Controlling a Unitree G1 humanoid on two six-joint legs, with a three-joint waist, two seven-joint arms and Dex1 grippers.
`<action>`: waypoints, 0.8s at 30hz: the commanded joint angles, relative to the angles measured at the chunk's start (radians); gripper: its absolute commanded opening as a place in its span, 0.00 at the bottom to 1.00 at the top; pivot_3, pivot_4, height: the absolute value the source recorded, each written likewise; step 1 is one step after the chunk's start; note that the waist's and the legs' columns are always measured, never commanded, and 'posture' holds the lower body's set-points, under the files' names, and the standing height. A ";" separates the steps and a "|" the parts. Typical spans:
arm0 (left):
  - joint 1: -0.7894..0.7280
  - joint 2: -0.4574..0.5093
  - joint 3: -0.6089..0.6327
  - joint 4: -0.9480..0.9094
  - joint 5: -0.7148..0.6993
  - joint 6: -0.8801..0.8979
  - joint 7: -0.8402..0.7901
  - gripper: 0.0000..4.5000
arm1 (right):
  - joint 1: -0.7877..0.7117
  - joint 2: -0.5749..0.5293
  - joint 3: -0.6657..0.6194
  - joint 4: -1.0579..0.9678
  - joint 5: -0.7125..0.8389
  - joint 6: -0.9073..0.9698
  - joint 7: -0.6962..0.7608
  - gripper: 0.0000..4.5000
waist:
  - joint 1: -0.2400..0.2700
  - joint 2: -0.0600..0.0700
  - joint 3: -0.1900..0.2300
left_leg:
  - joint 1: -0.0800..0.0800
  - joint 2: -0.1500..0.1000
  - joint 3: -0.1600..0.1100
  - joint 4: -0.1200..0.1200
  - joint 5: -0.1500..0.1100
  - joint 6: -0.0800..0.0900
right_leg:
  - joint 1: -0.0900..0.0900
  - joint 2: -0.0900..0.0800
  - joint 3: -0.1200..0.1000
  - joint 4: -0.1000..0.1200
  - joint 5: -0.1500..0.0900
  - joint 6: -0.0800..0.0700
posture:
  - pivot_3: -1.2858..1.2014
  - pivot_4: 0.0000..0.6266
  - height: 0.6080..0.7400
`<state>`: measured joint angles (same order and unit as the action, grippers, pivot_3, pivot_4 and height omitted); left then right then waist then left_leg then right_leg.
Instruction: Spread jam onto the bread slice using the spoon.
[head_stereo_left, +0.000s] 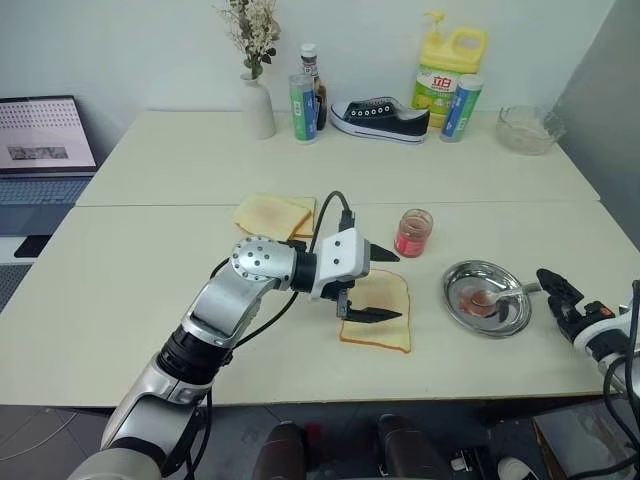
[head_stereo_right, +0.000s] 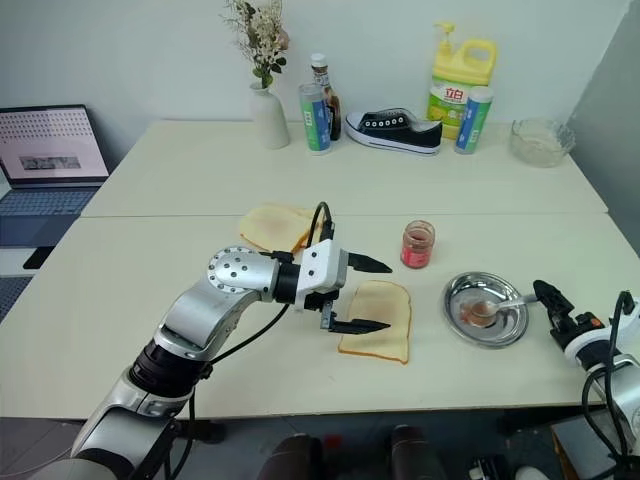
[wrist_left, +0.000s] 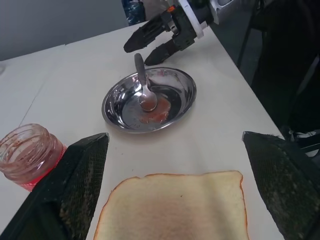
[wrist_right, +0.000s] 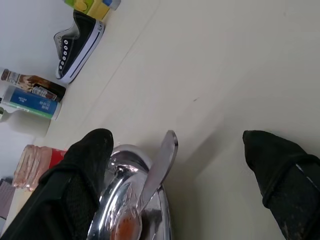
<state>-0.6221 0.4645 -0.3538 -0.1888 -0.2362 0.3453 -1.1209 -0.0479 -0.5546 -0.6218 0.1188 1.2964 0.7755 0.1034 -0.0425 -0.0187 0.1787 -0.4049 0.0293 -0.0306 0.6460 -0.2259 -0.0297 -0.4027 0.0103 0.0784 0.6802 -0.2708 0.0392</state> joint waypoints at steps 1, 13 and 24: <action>-0.004 0.003 0.025 -0.041 -0.014 0.005 0.013 0.99 | -0.043 0.010 0.005 0.042 -0.034 0.011 0.011 1.00 | -0.003 -0.001 0.000 | 0.001 0.000 0.002 0.000 0.000 0.000 | 0.000 0.000 0.002 0.000 0.000 0.000 | 0.52 0.24 1.00; 0.000 0.014 0.032 -0.065 -0.023 0.026 0.027 0.99 | -0.085 0.078 -0.012 0.029 -0.028 0.070 0.025 1.00 | -0.025 -0.003 0.001 | 0.005 0.000 0.013 -0.001 0.000 0.000 | 0.000 0.002 0.016 0.000 0.002 0.004 | 0.52 0.24 1.00; -0.003 0.010 0.035 -0.054 -0.020 0.014 0.031 0.99 | -0.097 0.091 -0.048 0.020 -0.006 0.092 0.017 1.00 | -0.037 -0.003 0.001 | 0.005 0.001 0.013 -0.002 0.000 0.000 | -0.001 0.002 0.017 0.000 0.002 0.004 | 0.52 0.24 1.00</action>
<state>-0.6203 0.4758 -0.3455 -0.2233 -0.2429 0.3701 -1.0994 -0.1388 -0.4727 -0.6733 0.1534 1.2734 0.8432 0.1240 -0.0791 -0.0214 0.1801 -0.3996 0.0299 -0.0174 0.6437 -0.2263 -0.0294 -0.4038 0.0124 0.0951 0.6799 -0.2686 0.0430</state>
